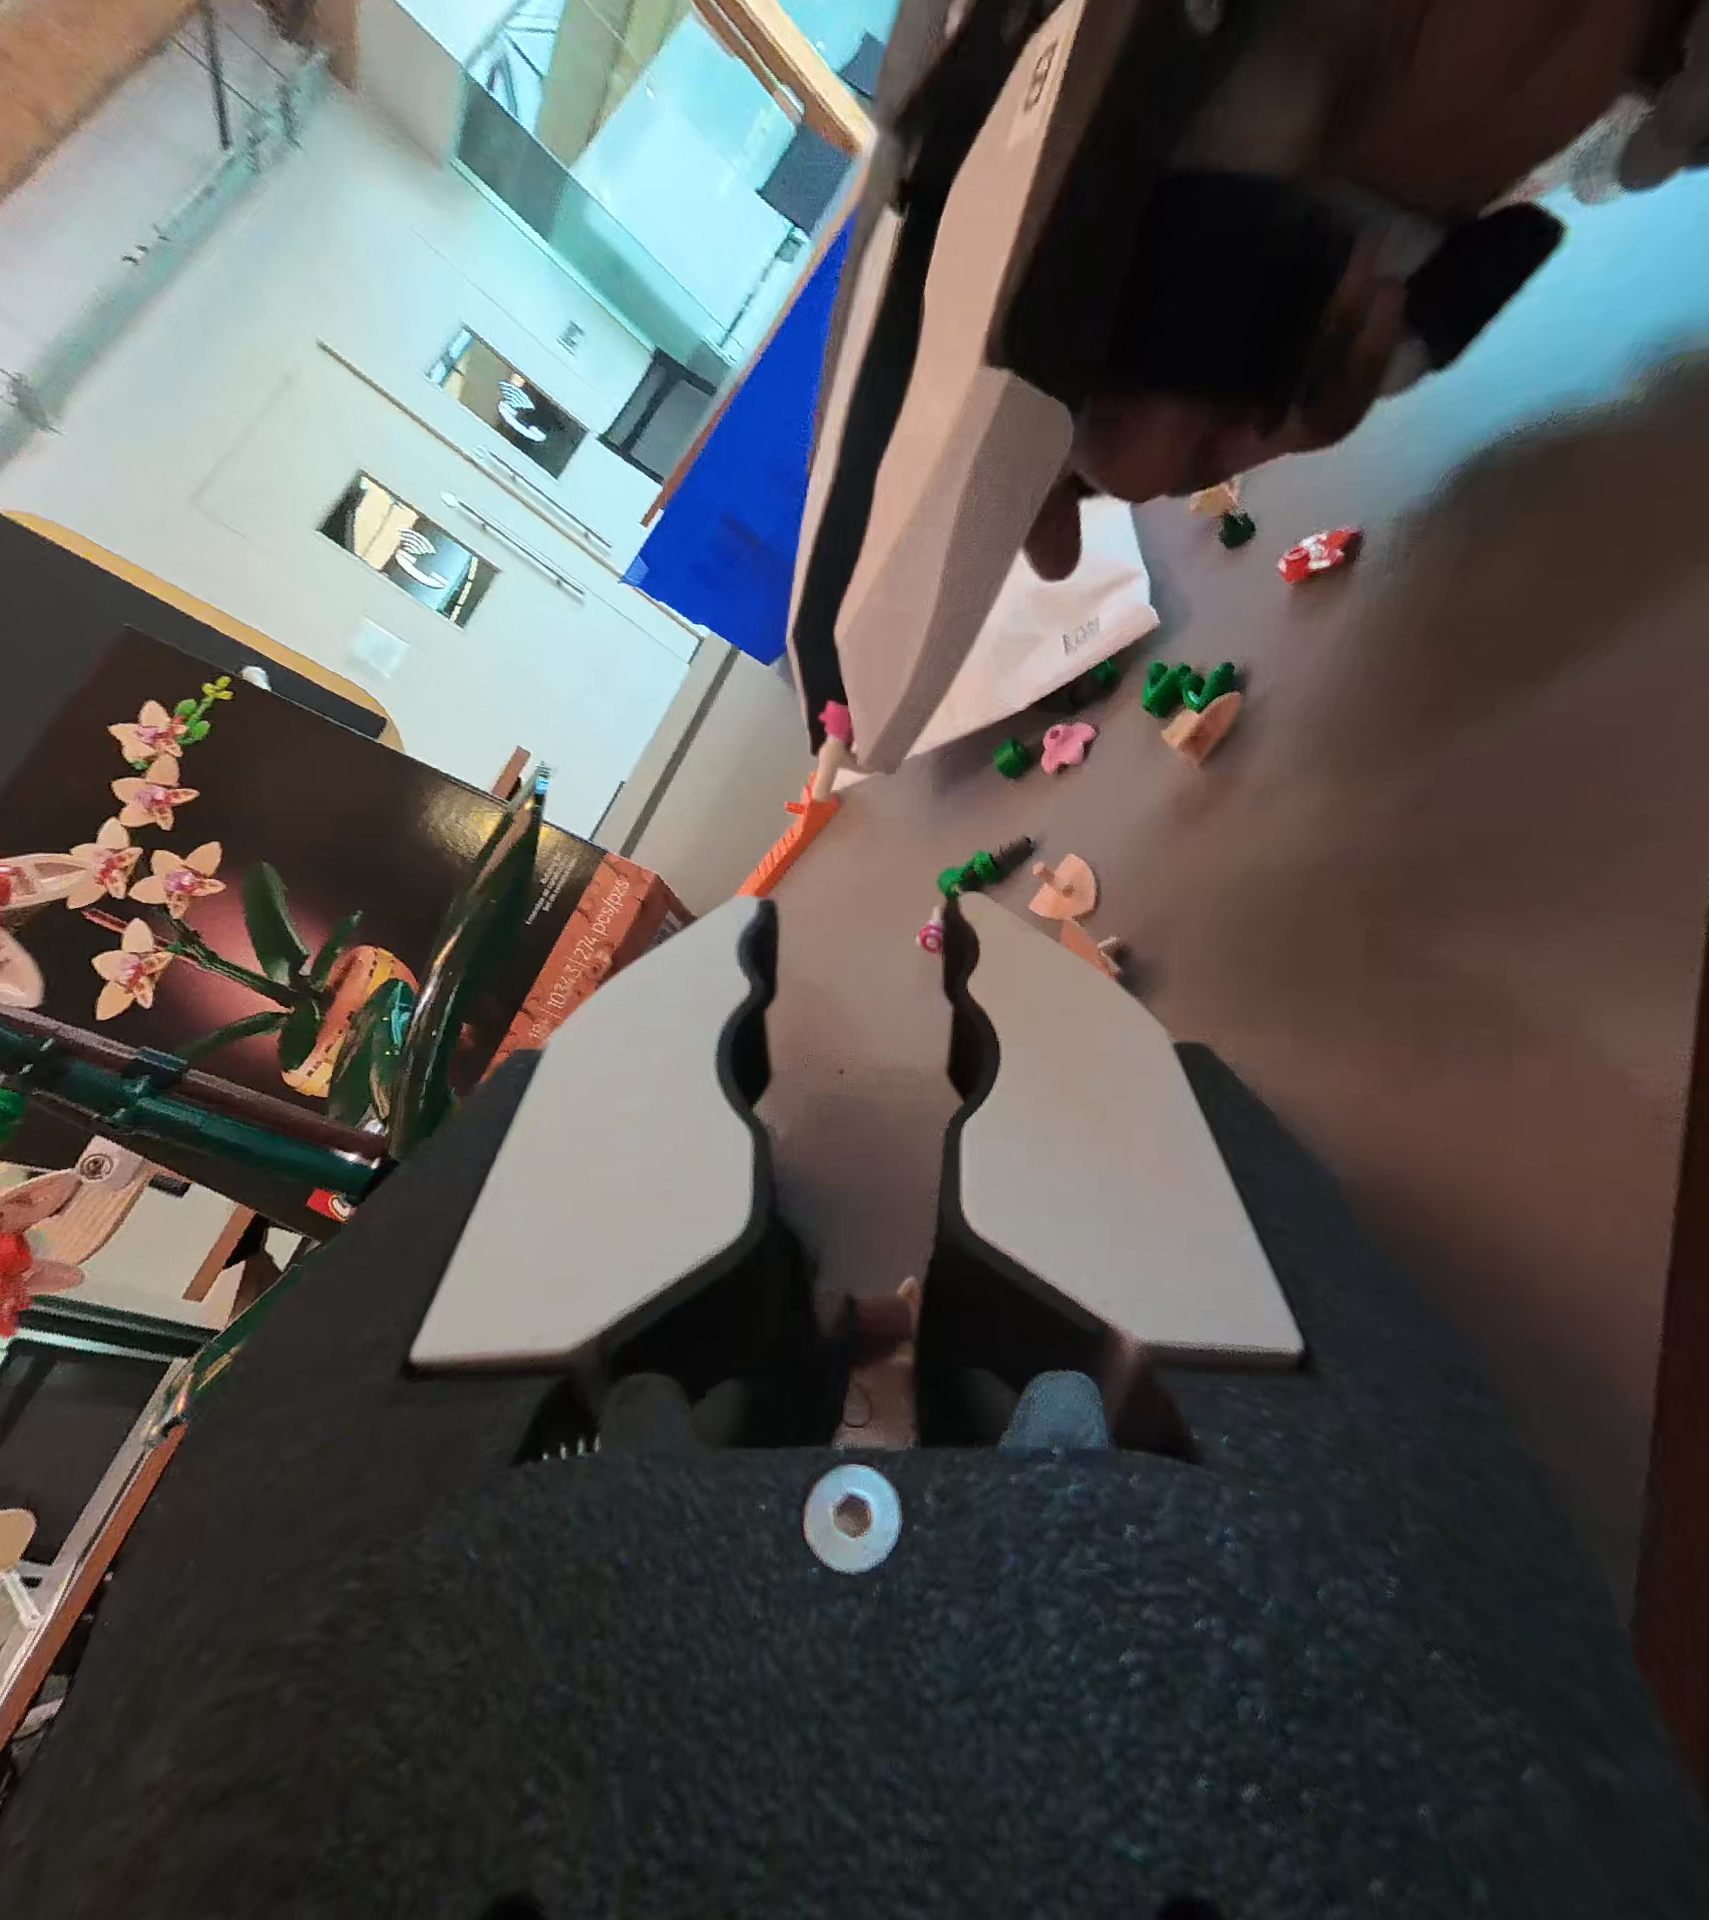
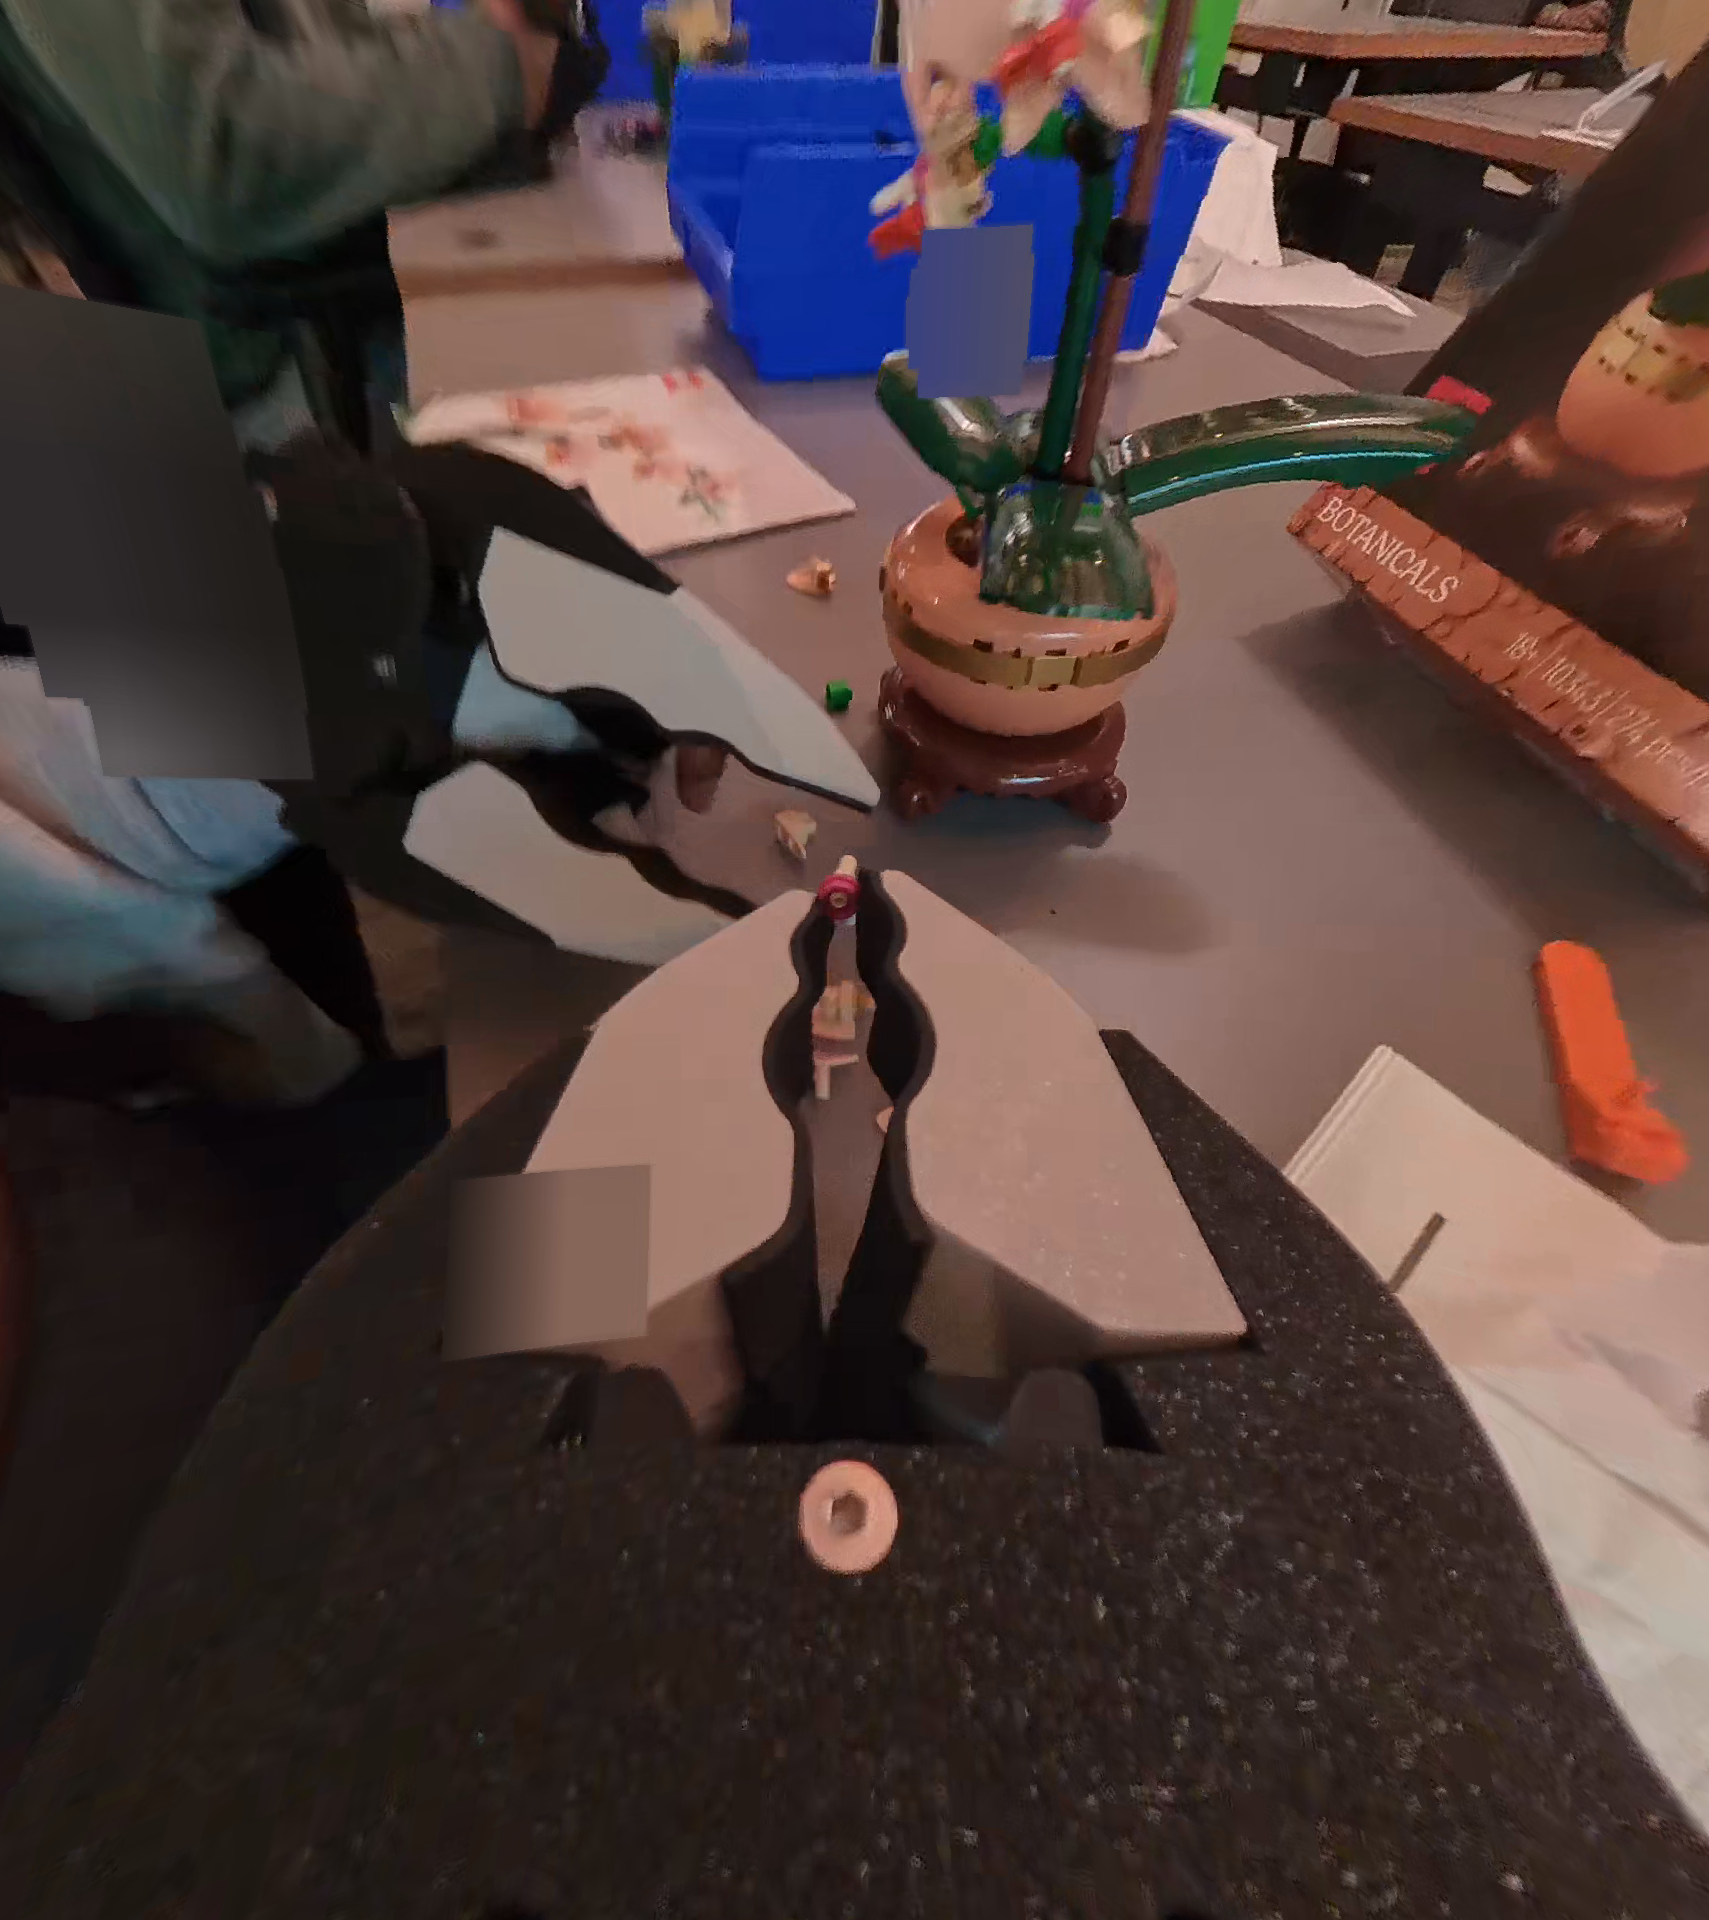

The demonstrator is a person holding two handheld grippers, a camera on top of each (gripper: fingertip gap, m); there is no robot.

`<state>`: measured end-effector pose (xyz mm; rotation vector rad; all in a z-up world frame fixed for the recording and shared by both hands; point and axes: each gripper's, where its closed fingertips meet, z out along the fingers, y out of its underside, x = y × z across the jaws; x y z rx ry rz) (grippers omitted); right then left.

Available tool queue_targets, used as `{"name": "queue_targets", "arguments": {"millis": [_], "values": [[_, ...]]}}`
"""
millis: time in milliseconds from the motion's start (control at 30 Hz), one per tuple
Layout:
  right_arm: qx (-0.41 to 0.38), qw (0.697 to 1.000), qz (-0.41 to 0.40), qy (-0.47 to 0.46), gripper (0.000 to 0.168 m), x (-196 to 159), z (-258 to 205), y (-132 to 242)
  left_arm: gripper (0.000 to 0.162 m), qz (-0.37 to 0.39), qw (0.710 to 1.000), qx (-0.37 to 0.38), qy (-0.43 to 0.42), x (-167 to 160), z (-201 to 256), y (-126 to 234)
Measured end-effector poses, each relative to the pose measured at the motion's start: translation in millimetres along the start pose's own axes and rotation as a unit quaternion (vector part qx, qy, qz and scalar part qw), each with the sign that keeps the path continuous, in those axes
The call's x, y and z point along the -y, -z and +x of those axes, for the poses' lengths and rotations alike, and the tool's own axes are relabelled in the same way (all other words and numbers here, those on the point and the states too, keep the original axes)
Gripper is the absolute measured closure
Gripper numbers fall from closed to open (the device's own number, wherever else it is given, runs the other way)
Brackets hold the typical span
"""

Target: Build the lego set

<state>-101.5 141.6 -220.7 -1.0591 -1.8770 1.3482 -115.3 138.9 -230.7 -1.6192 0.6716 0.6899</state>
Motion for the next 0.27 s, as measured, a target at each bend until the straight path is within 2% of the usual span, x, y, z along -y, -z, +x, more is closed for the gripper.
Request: {"name": "queue_targets", "arguments": {"millis": [33, 167, 233, 267], "values": [[0.011, 0.999, 0.012, -0.030, 0.164, 2.6, 0.1, 1.1, 0.127, 0.005, 1.000, 0.008, 0.002, 1.2, -1.9, -0.1], [0.057, 0.986, 0.056, -0.145, 0.164, 11.8, -1.2, 3.3, 0.109, 0.028, 0.999, 0.034, 0.024, 8.3, -10.0, 0.4], [0.076, 0.977, 0.068, -0.186, 0.164, 14.0, -1.9, 3.0, 0.108, 0.033, 0.998, 0.037, 0.038, 10.4, -12.4, 0.3], [0.086, 0.972, 0.071, -0.208, 0.164, 14.4, -2.2, 2.6, 0.114, 0.033, 0.998, 0.036, 0.045, 10.4, -12.8, 0.3]]}}
